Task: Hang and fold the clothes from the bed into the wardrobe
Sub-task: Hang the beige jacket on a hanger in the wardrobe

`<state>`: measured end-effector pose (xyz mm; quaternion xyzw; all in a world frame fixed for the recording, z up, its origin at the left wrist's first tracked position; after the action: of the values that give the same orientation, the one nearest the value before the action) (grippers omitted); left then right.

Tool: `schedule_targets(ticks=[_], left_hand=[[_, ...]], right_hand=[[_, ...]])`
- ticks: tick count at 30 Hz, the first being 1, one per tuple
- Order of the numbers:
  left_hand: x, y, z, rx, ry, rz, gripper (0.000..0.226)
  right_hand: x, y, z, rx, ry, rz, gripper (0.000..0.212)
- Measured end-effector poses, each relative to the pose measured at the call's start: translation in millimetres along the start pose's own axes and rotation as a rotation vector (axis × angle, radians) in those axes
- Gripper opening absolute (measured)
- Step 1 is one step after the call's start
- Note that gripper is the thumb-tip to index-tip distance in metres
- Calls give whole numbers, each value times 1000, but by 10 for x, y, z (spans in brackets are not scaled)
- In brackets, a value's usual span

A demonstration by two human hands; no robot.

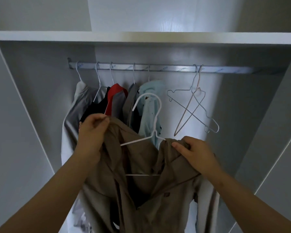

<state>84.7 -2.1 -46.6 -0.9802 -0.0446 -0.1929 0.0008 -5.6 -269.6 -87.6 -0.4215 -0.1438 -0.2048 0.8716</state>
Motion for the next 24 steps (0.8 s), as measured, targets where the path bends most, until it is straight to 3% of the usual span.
schedule_targets(ticks=[2,4,5,6,8,9,11,13,15,17,19,21,24], left_hand=[[-8,37,-37,-375,-134,-33,23],[-14,155,-123,-415,-138,141,20],[-12,198,-134,-219,-97,240,13],[-14,227,-110,141,-20,329,5],[-1,211,68,921,171,439,30],[-21,220,116,1134,248,488,41],[-132,313,151,1146,309,700,54],[-288,434,182,933,307,908,42],[-301,473,158,843,372,826,20],[-267,462,102,806,449,652,12],[-238,456,43,815,518,494,12],[-199,445,-29,809,550,358,9],[-262,535,-149,722,636,348,2]], right_hand=[[-42,37,-24,30,19,29,34],[-62,46,-54,77,43,34,32],[-63,43,-77,101,62,26,31],[-65,35,-105,118,83,16,31],[-68,25,-156,131,123,12,32],[-72,16,-171,141,139,9,33],[-78,-25,-196,188,162,-13,31],[-90,-70,-221,241,161,-33,25],[-112,-102,-237,263,122,-35,14],[-145,-163,-242,302,83,-70,13],[-195,-293,-270,370,63,-199,20],[-277,-465,-242,261,-29,-379,22],[-386,-623,-91,120,-177,-506,7]])
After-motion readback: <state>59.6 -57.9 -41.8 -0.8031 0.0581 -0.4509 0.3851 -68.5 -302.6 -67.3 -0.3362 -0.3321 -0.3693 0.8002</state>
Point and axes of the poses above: each hand's wrist, its own x-axis towards the middle knuckle, its own y-axis out of the palm, z = x × y, the point moved 6 cm from there along x, towards the middle knuckle, and after that the axes turned 4 degrees about x, right-handed, at the moved point
